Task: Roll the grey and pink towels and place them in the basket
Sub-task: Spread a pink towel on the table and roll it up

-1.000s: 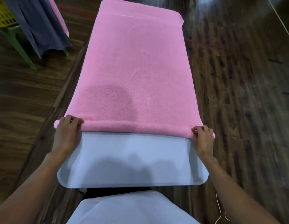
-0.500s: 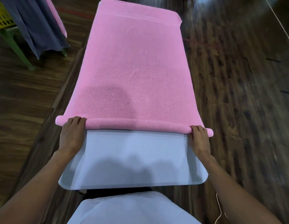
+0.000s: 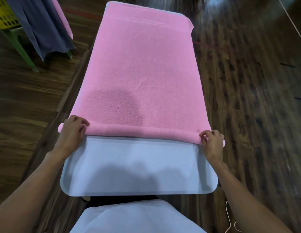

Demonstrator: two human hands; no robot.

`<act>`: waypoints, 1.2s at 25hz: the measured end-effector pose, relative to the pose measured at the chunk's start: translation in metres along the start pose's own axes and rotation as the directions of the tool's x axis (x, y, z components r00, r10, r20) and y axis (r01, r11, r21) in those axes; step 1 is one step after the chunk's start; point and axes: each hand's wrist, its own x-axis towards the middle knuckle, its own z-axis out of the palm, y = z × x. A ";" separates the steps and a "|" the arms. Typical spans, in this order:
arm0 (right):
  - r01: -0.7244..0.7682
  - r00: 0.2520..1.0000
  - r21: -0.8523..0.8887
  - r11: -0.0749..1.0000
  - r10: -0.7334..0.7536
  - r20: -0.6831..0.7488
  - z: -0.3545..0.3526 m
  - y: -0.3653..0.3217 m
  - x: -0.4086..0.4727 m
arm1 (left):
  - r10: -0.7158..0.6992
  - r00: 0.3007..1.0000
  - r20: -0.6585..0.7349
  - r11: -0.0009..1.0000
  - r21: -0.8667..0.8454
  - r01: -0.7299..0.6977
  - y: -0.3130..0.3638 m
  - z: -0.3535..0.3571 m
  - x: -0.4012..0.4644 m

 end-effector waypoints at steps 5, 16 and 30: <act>0.156 0.985 -0.104 0.982 -0.163 -0.056 0.016 0.002 -0.033 | 0.059 0.995 -0.076 0.991 0.126 -0.049 0.010 0.016 -0.045; 0.192 0.970 -0.081 0.978 -0.176 0.170 0.006 0.012 -0.012 | 0.087 0.980 0.176 0.994 0.053 -0.098 -0.007 0.005 -0.015; 0.114 0.993 -0.132 0.985 -0.119 -0.027 0.009 -0.006 -0.026 | 0.068 0.994 -0.090 0.974 0.220 -0.047 0.016 0.018 -0.041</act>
